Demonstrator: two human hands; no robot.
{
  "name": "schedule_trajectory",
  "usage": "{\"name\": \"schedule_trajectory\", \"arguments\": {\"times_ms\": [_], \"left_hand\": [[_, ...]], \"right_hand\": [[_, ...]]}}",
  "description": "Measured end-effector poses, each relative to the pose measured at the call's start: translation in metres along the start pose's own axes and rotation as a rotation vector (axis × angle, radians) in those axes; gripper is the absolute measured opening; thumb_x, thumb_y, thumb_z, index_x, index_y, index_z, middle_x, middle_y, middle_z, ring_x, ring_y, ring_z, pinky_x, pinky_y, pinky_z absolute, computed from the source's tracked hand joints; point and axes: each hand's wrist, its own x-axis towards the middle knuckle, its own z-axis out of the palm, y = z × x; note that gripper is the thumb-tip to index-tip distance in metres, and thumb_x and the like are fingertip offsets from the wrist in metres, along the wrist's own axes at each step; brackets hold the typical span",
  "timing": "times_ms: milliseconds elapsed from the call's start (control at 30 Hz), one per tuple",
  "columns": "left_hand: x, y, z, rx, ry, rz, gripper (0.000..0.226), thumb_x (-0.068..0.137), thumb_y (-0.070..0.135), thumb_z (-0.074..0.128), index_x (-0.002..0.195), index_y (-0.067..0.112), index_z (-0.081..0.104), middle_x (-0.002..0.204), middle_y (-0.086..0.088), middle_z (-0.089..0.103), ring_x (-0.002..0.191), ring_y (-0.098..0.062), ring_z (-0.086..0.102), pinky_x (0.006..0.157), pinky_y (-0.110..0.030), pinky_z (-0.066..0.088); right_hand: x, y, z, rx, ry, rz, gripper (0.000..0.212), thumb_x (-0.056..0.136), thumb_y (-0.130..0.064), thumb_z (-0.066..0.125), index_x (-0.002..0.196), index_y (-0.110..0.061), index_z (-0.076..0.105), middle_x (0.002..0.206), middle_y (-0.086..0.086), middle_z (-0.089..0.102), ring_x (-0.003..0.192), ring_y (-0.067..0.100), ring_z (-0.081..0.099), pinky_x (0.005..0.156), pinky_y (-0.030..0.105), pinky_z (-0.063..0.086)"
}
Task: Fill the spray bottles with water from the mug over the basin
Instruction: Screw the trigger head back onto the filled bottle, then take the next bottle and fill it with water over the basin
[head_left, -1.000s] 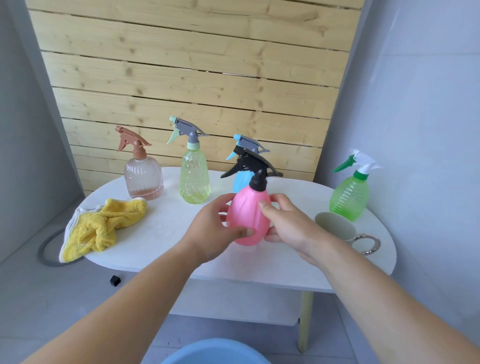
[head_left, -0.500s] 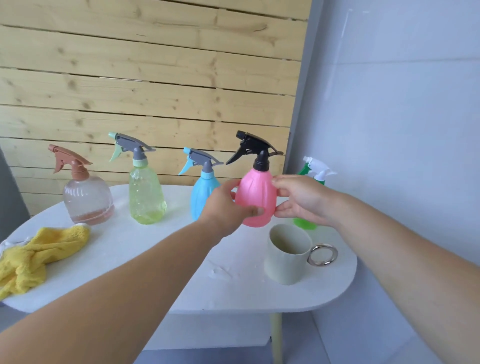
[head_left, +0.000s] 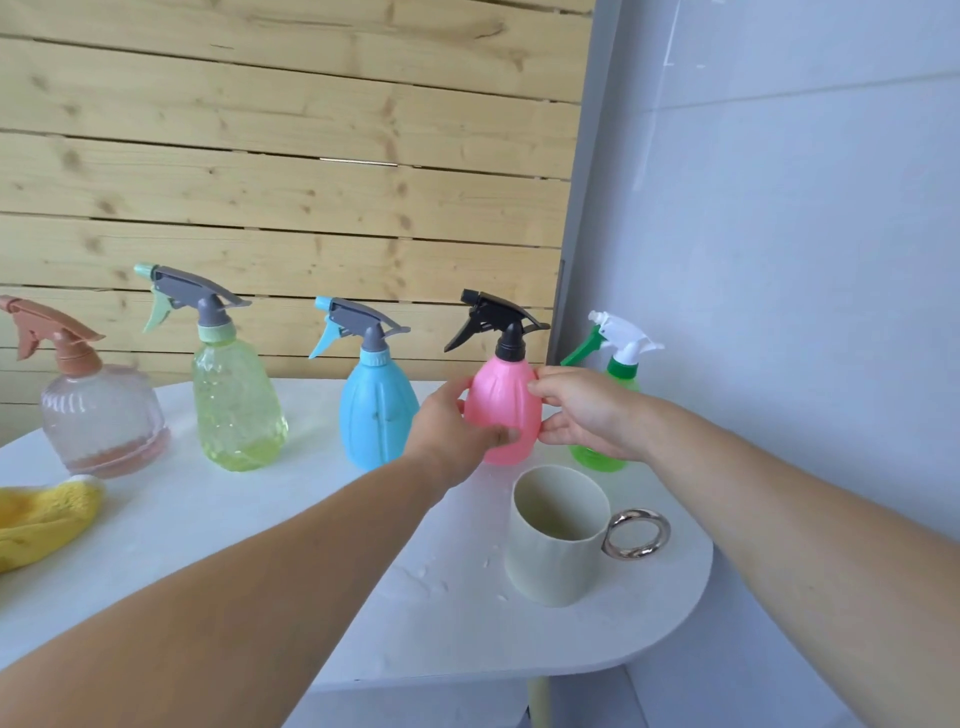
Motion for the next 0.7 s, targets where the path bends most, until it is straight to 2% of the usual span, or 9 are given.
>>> {"name": "schedule_trajectory", "arguments": {"times_ms": [200, 400, 500, 600, 700], "left_hand": [[0.004, -0.008, 0.006, 0.022, 0.008, -0.025, 0.087, 0.072, 0.022, 0.092, 0.148, 0.024, 0.049, 0.117, -0.004, 0.066, 0.107, -0.028, 0.064, 0.090, -0.043, 0.058], [0.006, -0.009, 0.008, 0.032, 0.016, -0.037, 0.091, 0.073, 0.026, 0.091, 0.150, 0.024, 0.045, 0.125, -0.006, 0.065, 0.112, -0.028, 0.063, 0.093, -0.045, 0.057], [0.006, -0.008, 0.009, 0.036, 0.009, -0.042, 0.091, 0.075, 0.027, 0.090, 0.152, 0.024, 0.043, 0.130, -0.006, 0.063, 0.116, -0.028, 0.062, 0.096, -0.048, 0.056], [0.005, -0.007, 0.011, 0.045, 0.001, -0.041, 0.090, 0.077, 0.028, 0.089, 0.153, 0.024, 0.041, 0.133, -0.006, 0.062, 0.117, -0.029, 0.060, 0.097, -0.049, 0.056], [0.005, -0.005, 0.013, 0.070, 0.001, -0.045, 0.090, 0.078, 0.029, 0.087, 0.154, 0.024, 0.039, 0.135, -0.006, 0.060, 0.119, -0.029, 0.059, 0.098, -0.049, 0.055]], "right_hand": [[0.008, 0.011, 0.001, 0.008, 0.015, 0.007, 0.032, 0.102, -0.019, 0.042, 0.131, -0.019, 0.055, 0.131, 0.001, 0.056, 0.112, 0.033, 0.063, 0.103, 0.038, 0.044], [0.012, 0.014, 0.001, 0.023, 0.007, -0.012, 0.024, 0.104, -0.020, 0.041, 0.122, -0.025, 0.055, 0.106, -0.009, 0.059, 0.102, 0.026, 0.062, 0.100, 0.035, 0.042], [0.012, 0.014, 0.001, 0.018, 0.012, -0.018, 0.029, 0.103, -0.021, 0.042, 0.129, -0.021, 0.055, 0.111, -0.004, 0.061, 0.111, 0.026, 0.062, 0.095, 0.031, 0.044], [0.011, 0.015, 0.002, 0.016, 0.020, -0.019, 0.033, 0.103, -0.021, 0.043, 0.134, -0.019, 0.054, 0.106, -0.006, 0.063, 0.109, 0.022, 0.064, 0.079, 0.024, 0.047], [0.010, 0.016, 0.001, 0.018, 0.036, -0.016, 0.033, 0.102, -0.023, 0.044, 0.133, -0.019, 0.054, 0.121, 0.000, 0.065, 0.114, 0.023, 0.063, 0.083, 0.025, 0.048]]}}
